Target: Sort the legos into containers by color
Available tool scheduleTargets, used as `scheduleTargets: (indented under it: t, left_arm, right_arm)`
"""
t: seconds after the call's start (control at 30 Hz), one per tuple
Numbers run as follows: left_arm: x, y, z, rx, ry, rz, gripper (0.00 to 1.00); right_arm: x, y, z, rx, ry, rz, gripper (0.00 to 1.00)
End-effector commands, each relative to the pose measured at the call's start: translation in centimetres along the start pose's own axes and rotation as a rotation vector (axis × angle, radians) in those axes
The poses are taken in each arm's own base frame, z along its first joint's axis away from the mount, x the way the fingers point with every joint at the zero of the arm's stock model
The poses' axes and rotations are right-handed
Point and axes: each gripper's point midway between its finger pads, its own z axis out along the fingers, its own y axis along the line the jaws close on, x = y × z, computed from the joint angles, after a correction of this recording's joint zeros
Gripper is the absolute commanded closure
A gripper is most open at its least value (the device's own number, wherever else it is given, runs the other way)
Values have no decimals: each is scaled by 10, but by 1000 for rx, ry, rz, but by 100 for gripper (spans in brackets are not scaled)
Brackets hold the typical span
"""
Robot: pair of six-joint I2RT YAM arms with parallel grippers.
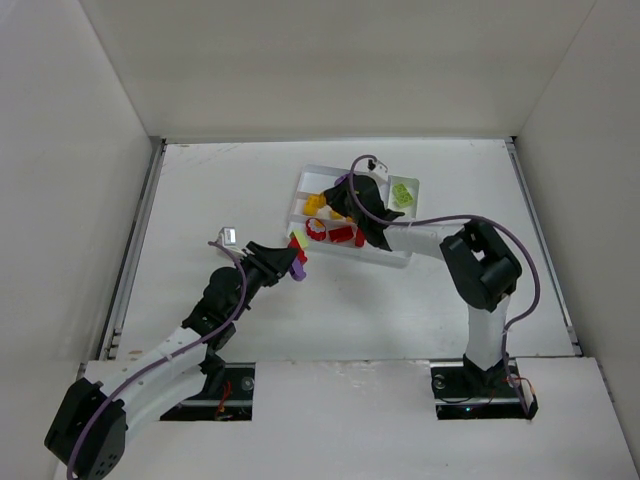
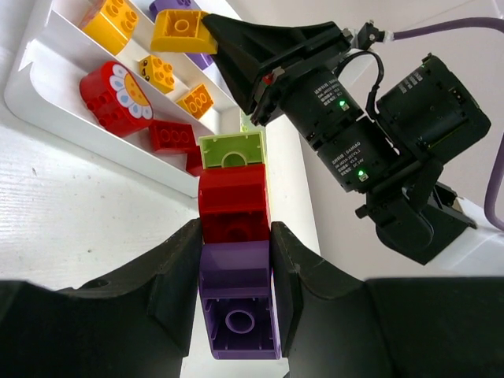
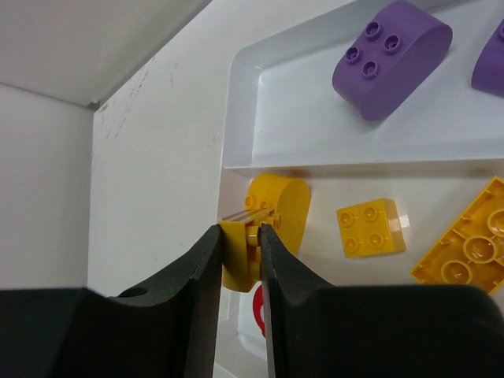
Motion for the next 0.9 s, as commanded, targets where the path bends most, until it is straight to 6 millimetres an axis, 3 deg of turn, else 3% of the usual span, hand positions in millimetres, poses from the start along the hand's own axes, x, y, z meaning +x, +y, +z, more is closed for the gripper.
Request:
scheduleTargets:
  t: [0.0, 0.13, 0.3, 0.43, 0.53, 0.63, 0.73, 0.87]
  left_arm:
    - [-4, -14, -1, 60, -9, 8, 82]
    - [-4, -16, 0, 69, -8, 1, 82]
    - [0, -19, 0, 78, 3, 1, 82]
    - [1, -20, 0, 82, 6, 1, 82]
    - [1, -22, -1, 87, 8, 0, 82]
    - [4, -29, -2, 108, 27, -16, 82]
    - [6, -39, -5, 154, 43, -53, 82]
    - [10, -50, -9, 229, 64, -109, 81]
  right_arm:
    - [-8, 8, 10, -13, -34, 30, 78]
    - [3, 0, 11, 10, -1, 25, 76]
    - [-2, -3, 11, 16, -3, 21, 69]
    - [-13, 1, 0, 10, -21, 2, 44]
    - [-26, 2, -12, 4, -43, -20, 33]
    - [-44, 2, -32, -11, -70, -27, 31]
    - [-60, 7, -68, -60, -84, -41, 31]
    - [-48, 26, -121, -249, 8, -41, 31]
